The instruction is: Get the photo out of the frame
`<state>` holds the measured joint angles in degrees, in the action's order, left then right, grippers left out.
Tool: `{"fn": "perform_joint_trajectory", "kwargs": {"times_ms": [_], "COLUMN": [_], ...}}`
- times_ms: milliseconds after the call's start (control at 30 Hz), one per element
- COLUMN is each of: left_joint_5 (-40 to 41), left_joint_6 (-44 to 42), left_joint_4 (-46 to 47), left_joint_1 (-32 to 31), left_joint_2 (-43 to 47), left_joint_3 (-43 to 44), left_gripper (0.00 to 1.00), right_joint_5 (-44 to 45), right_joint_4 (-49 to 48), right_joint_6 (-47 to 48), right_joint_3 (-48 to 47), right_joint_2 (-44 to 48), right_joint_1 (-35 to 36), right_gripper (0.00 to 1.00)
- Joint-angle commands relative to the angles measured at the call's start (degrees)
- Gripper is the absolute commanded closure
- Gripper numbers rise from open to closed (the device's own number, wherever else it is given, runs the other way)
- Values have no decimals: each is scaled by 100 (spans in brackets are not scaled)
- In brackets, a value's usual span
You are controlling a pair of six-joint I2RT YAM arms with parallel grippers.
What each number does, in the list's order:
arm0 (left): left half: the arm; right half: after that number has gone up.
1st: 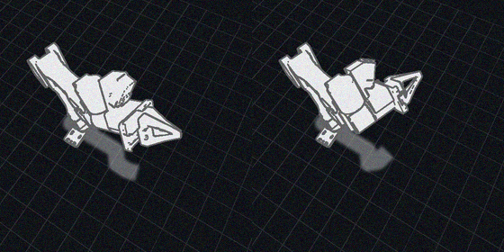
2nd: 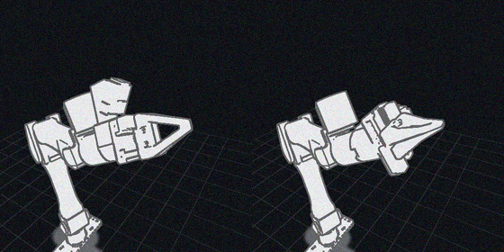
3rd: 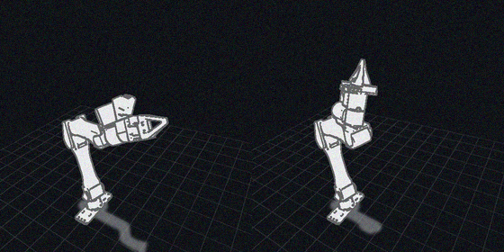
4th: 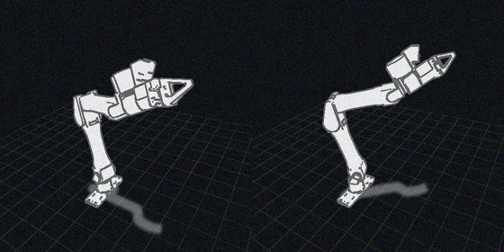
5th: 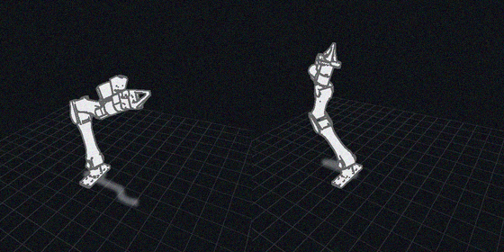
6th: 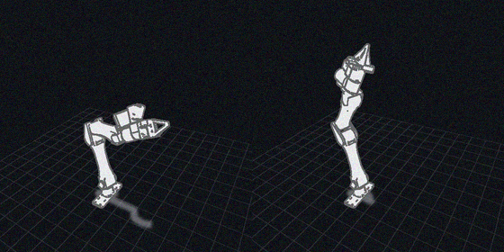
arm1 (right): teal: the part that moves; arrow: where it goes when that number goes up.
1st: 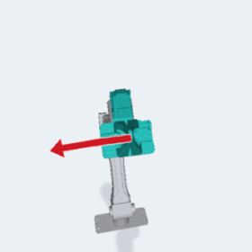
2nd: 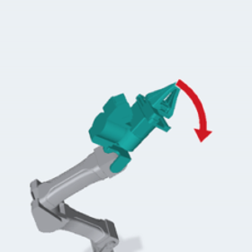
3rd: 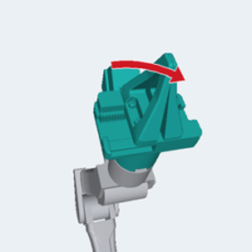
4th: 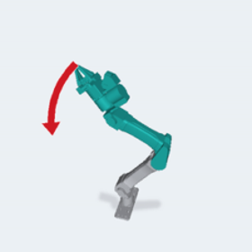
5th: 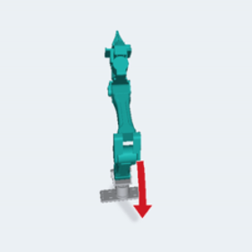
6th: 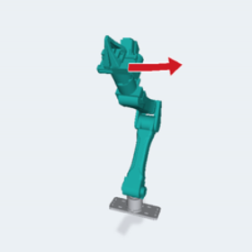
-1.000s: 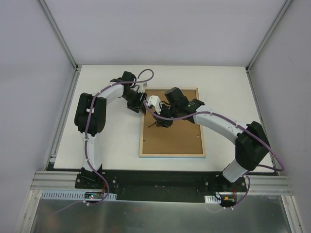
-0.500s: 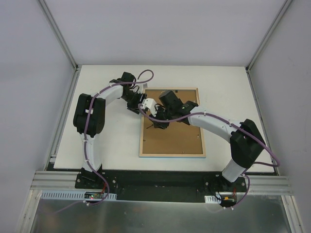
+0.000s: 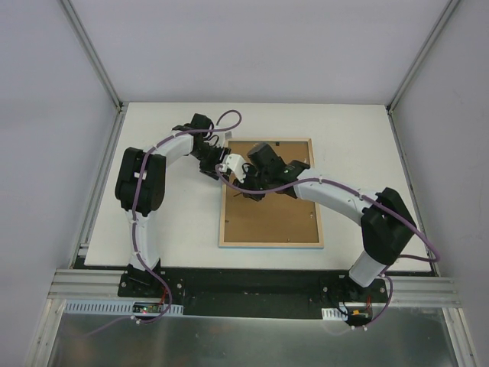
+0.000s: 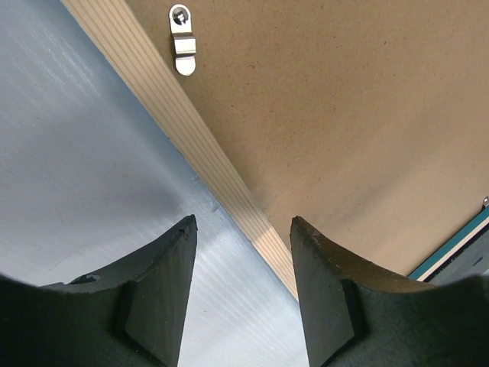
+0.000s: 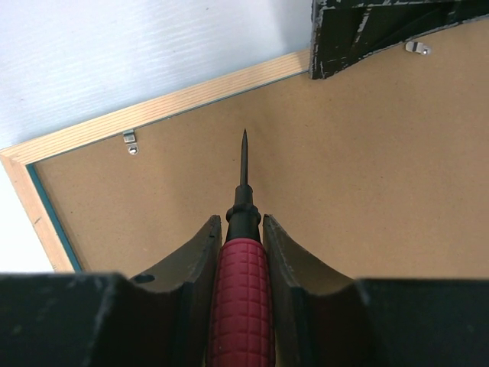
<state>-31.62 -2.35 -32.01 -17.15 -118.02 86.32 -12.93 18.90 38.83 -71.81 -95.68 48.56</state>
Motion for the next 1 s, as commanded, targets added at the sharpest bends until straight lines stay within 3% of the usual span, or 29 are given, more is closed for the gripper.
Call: {"fn": "perform_joint_trajectory", "kwargs": {"times_ms": [0, 167, 400, 767, 967], "left_joint_5": [59, 173, 665, 1087, 1149], "left_joint_6": [-20, 85, 217, 217, 217], "left_joint_4": [-51, -51, -51, -42, -42], "left_joint_1": [54, 19, -359, -483, -474], "left_joint_2": [16, -11, -151, -345, -397], "left_joint_3": [-10, -2, 95, 148, 148], "left_gripper": [50, 50, 49, 55, 63], "right_joint_5": [579, 1002, 951, -147, -763], "right_joint_4": [-228, -228, -176, 0, 255], "right_joint_6": [-69, -86, -218, -403, -244], "right_joint_3": [-228, -298, -333, -386, -395], "right_joint_2": [-30, -82, -118, -293, -259], "right_joint_1": [119, 189, 242, 251, 260], "right_gripper": [99, 99, 99, 99, 99]}}
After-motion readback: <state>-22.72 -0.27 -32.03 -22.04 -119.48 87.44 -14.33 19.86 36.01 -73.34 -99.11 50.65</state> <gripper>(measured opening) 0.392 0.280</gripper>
